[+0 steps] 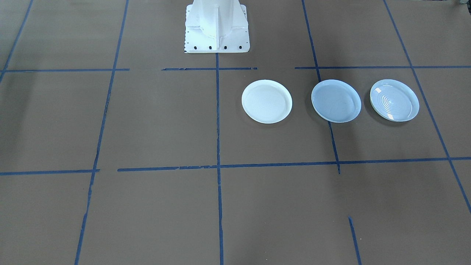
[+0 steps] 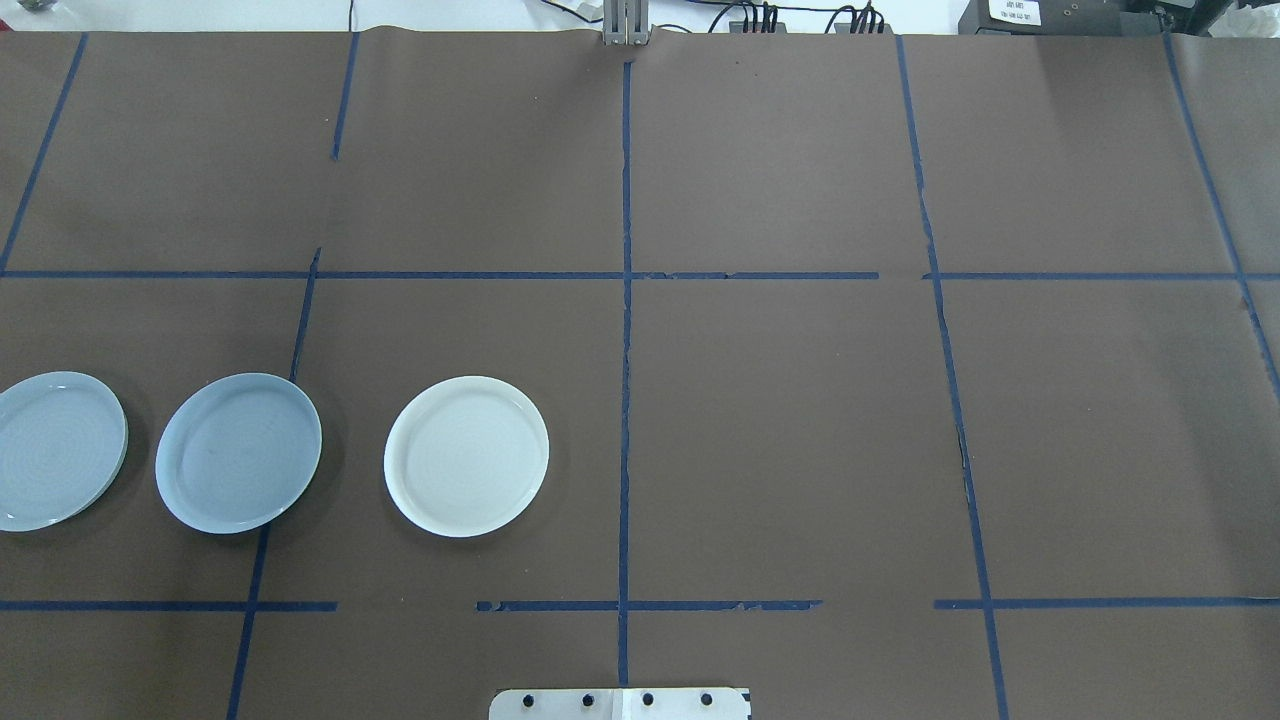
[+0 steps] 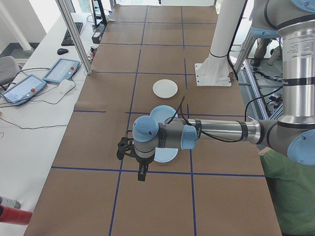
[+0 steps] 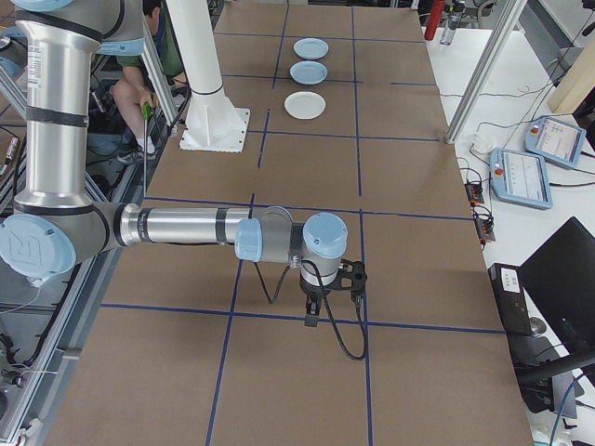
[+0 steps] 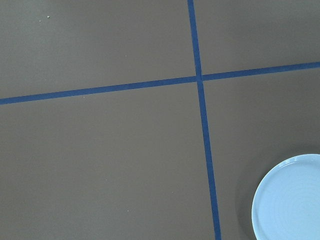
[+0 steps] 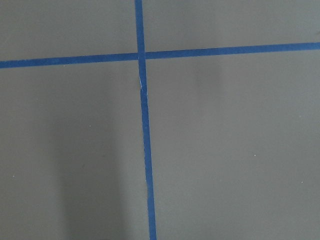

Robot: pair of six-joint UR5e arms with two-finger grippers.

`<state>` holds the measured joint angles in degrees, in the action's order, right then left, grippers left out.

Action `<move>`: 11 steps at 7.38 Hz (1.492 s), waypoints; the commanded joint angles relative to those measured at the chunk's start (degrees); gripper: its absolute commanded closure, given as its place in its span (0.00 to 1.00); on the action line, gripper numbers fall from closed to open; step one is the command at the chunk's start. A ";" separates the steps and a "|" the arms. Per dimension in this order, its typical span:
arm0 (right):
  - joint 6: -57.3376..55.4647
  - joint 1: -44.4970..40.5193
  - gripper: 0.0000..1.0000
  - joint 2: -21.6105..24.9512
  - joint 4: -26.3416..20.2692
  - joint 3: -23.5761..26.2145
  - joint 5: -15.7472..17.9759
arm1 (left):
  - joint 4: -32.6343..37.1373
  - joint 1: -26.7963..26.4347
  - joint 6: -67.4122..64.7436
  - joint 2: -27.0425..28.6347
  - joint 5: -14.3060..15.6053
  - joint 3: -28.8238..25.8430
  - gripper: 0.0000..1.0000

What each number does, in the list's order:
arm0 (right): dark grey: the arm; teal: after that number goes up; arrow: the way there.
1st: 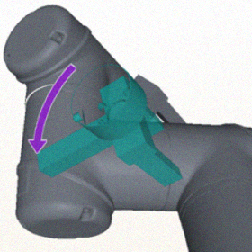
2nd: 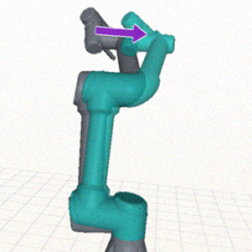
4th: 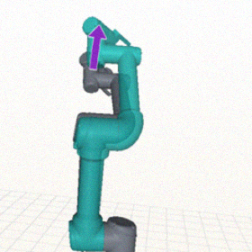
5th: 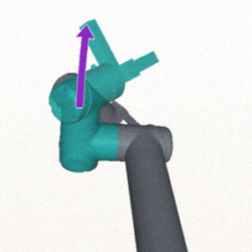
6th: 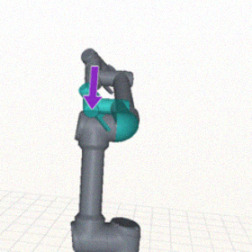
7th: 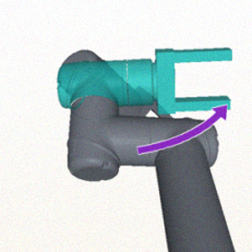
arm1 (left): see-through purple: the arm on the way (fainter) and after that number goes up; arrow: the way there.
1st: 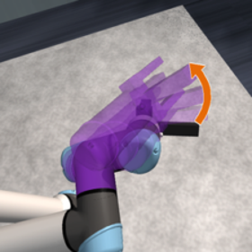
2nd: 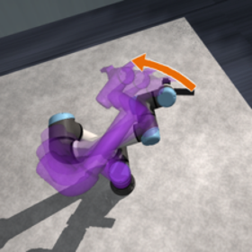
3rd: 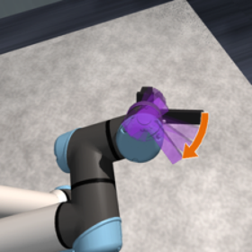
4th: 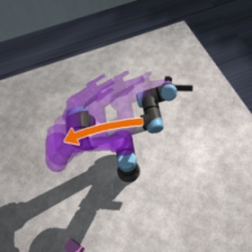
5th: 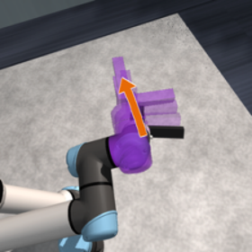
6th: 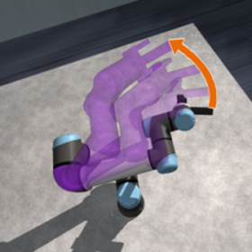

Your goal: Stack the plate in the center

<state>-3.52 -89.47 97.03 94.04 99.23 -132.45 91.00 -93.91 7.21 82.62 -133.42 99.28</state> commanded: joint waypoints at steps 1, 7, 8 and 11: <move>0.00 0.00 0.00 0.00 0.00 0.00 0.00 | -0.03 0.04 0.00 -0.17 -0.09 -0.22 0.00; 0.00 0.00 0.00 0.00 0.00 0.00 0.00 | 5.64 14.95 -8.12 -0.44 -7.30 0.04 0.00; 0.00 0.00 0.00 0.00 0.00 0.00 0.00 | 12.21 17.51 -14.26 -0.44 -7.30 -1.87 0.00; 0.00 0.00 0.00 0.00 0.00 0.00 0.00 | 35.76 24.72 -25.19 -0.53 -3.98 -15.57 0.00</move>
<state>-3.52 -89.47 97.03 94.08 99.23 -132.45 118.00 -71.99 -13.70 82.10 -139.60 88.68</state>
